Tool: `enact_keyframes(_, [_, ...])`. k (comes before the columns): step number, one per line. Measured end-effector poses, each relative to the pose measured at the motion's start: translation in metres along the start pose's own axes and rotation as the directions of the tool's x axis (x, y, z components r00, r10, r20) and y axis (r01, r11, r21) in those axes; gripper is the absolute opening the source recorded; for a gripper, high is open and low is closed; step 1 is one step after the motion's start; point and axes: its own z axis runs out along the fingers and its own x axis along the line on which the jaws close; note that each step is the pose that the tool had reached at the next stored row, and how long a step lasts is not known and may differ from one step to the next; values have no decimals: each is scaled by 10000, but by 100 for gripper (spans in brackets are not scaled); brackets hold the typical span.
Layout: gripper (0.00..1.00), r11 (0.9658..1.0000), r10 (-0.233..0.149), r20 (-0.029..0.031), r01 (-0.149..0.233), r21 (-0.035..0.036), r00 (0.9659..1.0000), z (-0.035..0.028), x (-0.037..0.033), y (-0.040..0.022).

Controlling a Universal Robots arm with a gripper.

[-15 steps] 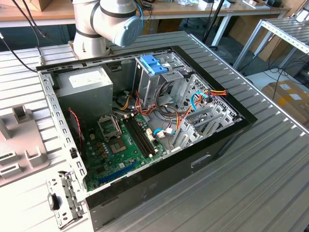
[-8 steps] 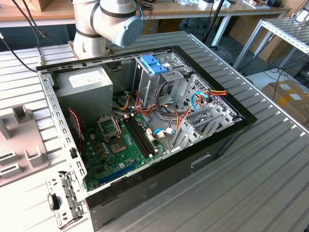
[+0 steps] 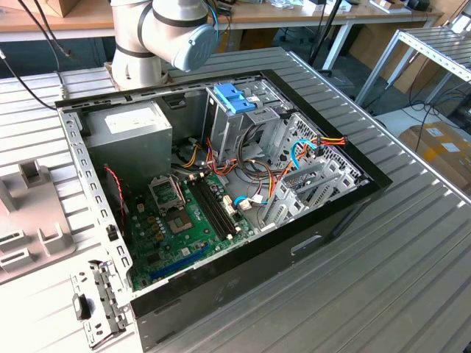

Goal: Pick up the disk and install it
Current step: 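Pick up the disk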

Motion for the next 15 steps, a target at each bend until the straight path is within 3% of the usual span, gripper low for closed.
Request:
enact_keyframes(9, [11, 9976, -695, 22, 695, -20, 9976, 0, 0, 0])
enact_keyframes(15, [11, 9930, -1184, 39, 1184, -33, 9930, 0, 0, 0])
